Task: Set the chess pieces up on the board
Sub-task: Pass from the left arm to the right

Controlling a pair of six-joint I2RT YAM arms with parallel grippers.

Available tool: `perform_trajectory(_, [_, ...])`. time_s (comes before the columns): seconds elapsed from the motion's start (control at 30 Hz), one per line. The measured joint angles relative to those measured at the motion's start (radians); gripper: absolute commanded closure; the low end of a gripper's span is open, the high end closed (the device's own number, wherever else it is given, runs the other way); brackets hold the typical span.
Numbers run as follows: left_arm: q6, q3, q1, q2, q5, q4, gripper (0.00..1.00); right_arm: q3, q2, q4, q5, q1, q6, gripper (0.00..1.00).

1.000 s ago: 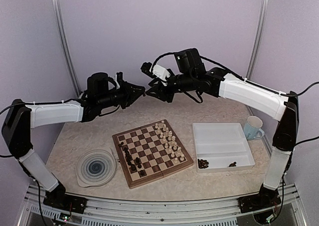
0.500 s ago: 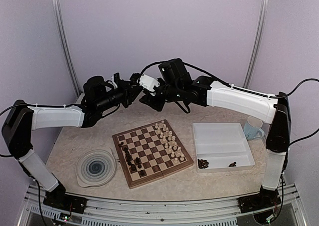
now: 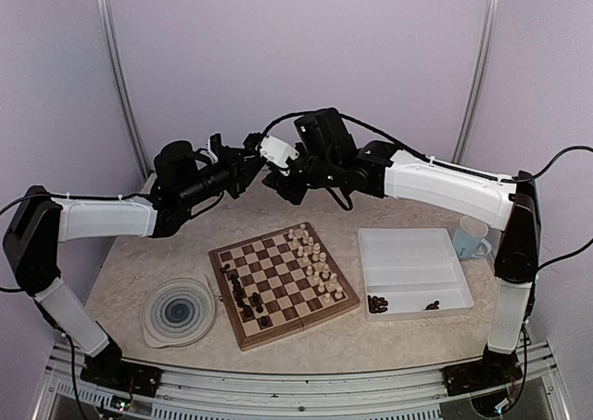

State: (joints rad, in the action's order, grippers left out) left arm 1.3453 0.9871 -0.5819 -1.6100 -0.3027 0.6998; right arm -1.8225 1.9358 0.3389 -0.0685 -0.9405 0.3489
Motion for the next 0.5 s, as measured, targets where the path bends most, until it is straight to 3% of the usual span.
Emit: perform_trajectory(0.5, [0.0,-0.003,-0.028,0.016,0.005,0.0,0.93,-0.007,0.0,-0.022,-0.05,0.005,0.0,0.71])
